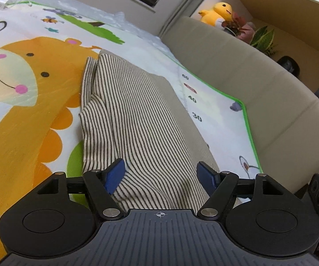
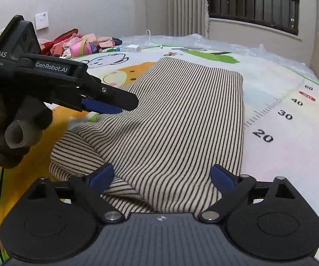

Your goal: Fold clothes

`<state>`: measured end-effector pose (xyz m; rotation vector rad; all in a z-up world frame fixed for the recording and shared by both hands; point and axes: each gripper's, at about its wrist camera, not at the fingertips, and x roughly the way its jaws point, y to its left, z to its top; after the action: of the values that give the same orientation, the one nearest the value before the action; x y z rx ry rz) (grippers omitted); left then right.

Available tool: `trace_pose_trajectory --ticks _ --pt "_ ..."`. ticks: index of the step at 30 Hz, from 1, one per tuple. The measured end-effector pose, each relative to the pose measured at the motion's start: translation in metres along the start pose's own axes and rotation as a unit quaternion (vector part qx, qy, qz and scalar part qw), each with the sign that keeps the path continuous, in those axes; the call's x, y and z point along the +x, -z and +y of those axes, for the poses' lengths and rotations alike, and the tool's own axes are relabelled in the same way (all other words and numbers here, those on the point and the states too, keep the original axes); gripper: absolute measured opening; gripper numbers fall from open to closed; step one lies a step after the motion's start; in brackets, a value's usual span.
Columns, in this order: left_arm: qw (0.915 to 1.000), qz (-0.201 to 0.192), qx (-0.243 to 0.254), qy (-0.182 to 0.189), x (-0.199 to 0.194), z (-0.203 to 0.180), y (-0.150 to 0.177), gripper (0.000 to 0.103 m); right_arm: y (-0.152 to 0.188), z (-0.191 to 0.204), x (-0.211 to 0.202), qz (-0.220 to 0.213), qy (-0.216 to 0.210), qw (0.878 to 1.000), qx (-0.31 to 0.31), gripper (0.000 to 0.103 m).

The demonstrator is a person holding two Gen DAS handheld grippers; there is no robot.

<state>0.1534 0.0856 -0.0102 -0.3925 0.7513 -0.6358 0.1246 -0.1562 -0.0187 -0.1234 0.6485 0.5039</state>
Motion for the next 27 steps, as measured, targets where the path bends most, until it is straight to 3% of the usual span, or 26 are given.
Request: trace_pose_trajectory --ticks 3,13,16,21,24,27 --pt "1.0000 -0.001 0.007 -0.004 -0.001 -0.002 0.002 0.079 0.003 -0.002 -0.002 -0.002 0.000 1.000 0.013 0.103" --pt "1.0000 -0.002 0.007 -0.005 -0.001 -0.005 0.004 0.084 0.019 0.000 -0.012 -0.052 0.022 0.998 0.027 0.103" --pt "1.0000 -0.002 0.006 -0.004 -0.001 -0.005 0.004 0.084 0.017 0.001 -0.010 -0.046 0.022 0.998 0.030 0.103" --pt "0.9999 -0.006 0.010 -0.003 -0.006 -0.005 0.002 0.086 -0.006 0.003 -0.023 -0.014 0.001 1.000 -0.027 0.103" --pt "0.9995 -0.018 0.019 -0.015 -0.022 -0.005 -0.004 0.093 -0.020 0.006 -0.032 0.002 -0.009 0.998 -0.069 0.090" --pt "0.9955 -0.043 0.067 -0.051 -0.048 -0.008 -0.009 0.096 -0.025 0.041 -0.050 -0.017 -0.021 0.981 -0.192 0.089"
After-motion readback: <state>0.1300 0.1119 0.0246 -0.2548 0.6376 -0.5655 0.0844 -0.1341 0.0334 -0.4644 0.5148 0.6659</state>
